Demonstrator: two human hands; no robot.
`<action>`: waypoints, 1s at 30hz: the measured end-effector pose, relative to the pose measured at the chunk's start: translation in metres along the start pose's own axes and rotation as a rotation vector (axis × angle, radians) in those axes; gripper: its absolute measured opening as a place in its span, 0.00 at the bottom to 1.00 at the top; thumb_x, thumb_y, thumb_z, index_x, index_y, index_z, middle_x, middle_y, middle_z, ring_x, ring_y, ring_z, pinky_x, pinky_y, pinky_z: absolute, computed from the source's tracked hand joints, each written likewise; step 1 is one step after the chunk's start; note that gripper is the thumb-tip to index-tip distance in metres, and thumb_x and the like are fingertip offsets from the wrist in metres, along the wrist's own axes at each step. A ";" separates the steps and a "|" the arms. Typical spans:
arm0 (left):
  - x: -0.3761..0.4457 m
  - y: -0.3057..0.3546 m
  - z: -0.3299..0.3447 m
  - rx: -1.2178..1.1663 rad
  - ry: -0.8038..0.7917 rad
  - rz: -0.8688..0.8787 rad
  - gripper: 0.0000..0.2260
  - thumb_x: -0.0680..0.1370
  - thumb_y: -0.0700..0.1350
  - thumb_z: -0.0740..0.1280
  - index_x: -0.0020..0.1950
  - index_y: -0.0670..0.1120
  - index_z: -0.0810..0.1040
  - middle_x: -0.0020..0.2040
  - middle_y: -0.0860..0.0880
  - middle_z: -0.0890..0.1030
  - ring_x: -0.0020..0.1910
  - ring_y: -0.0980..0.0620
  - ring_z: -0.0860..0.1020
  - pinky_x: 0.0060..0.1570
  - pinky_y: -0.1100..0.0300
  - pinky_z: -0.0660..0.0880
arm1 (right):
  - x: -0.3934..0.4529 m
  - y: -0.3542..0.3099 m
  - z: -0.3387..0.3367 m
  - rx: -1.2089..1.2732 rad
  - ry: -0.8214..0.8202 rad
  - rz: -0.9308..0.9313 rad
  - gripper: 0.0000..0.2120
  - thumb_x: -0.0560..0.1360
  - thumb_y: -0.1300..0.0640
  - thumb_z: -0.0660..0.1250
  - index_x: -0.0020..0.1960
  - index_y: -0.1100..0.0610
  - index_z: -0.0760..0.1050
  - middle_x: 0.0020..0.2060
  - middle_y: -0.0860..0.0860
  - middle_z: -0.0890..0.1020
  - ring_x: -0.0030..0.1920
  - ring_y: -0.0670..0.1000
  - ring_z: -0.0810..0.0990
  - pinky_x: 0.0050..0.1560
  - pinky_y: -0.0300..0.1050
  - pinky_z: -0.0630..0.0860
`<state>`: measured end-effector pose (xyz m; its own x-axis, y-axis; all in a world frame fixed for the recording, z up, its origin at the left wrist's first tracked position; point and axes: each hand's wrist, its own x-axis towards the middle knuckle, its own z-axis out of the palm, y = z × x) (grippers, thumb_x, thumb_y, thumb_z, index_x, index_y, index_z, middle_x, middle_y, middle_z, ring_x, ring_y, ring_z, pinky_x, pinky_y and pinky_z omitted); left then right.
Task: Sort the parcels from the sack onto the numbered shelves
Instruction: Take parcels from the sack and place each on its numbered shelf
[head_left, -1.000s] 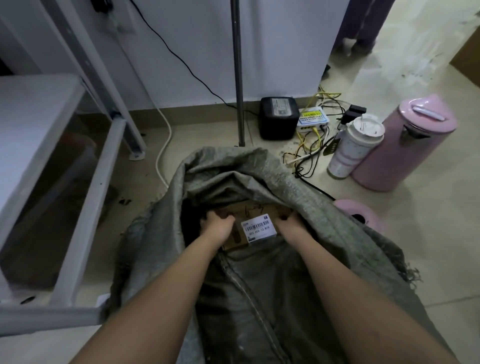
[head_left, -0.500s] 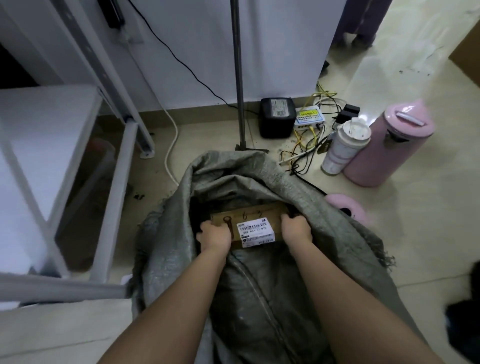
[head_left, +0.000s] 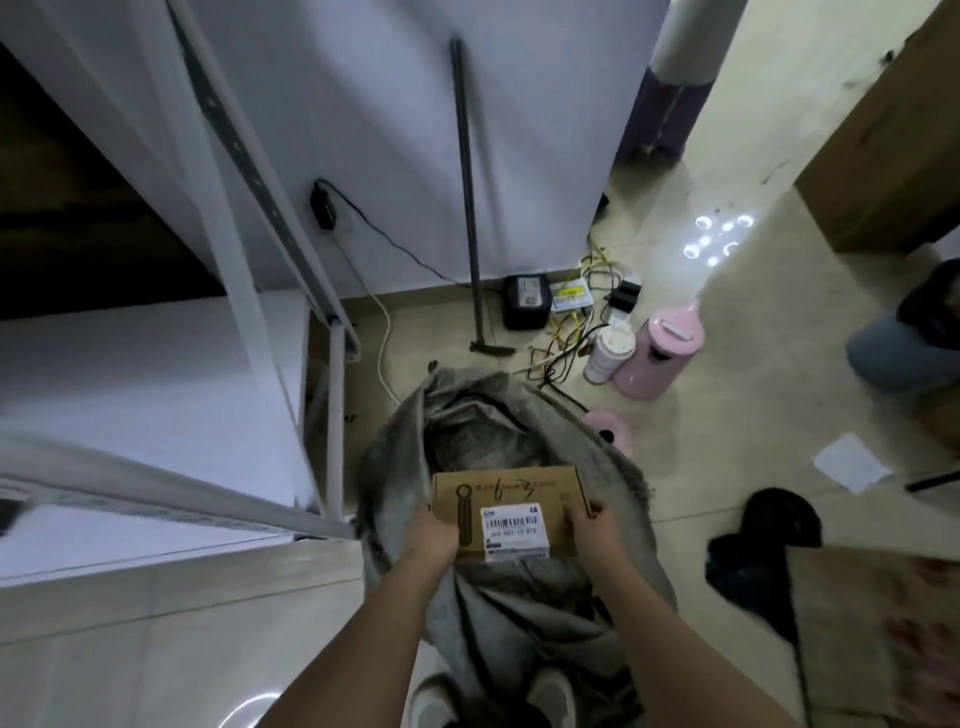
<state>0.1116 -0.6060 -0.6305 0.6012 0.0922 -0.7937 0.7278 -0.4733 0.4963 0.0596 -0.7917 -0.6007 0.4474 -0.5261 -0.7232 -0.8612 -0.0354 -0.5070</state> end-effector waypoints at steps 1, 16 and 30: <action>-0.029 0.012 -0.010 0.031 -0.006 0.020 0.15 0.75 0.52 0.63 0.58 0.46 0.77 0.54 0.45 0.81 0.53 0.46 0.79 0.57 0.53 0.77 | -0.021 -0.006 -0.009 -0.011 0.001 0.003 0.19 0.80 0.47 0.59 0.63 0.59 0.72 0.58 0.57 0.80 0.58 0.59 0.78 0.61 0.57 0.74; -0.276 0.078 -0.124 0.156 -0.006 0.170 0.20 0.76 0.55 0.63 0.64 0.47 0.75 0.62 0.42 0.77 0.58 0.42 0.76 0.60 0.51 0.74 | -0.276 -0.072 -0.108 0.000 0.181 -0.139 0.20 0.80 0.58 0.57 0.71 0.59 0.67 0.65 0.61 0.74 0.63 0.62 0.74 0.63 0.54 0.72; -0.399 0.007 -0.203 -0.095 0.109 0.223 0.14 0.79 0.42 0.60 0.63 0.40 0.74 0.59 0.40 0.78 0.56 0.43 0.77 0.60 0.52 0.75 | -0.429 -0.048 -0.103 -0.196 0.116 -0.344 0.16 0.80 0.57 0.58 0.67 0.58 0.71 0.64 0.56 0.73 0.64 0.56 0.72 0.63 0.41 0.67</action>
<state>-0.0557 -0.4682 -0.2388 0.7782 0.0912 -0.6214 0.5983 -0.4087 0.6893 -0.1154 -0.6518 -0.2182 0.6970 -0.5471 -0.4637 -0.7006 -0.3816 -0.6029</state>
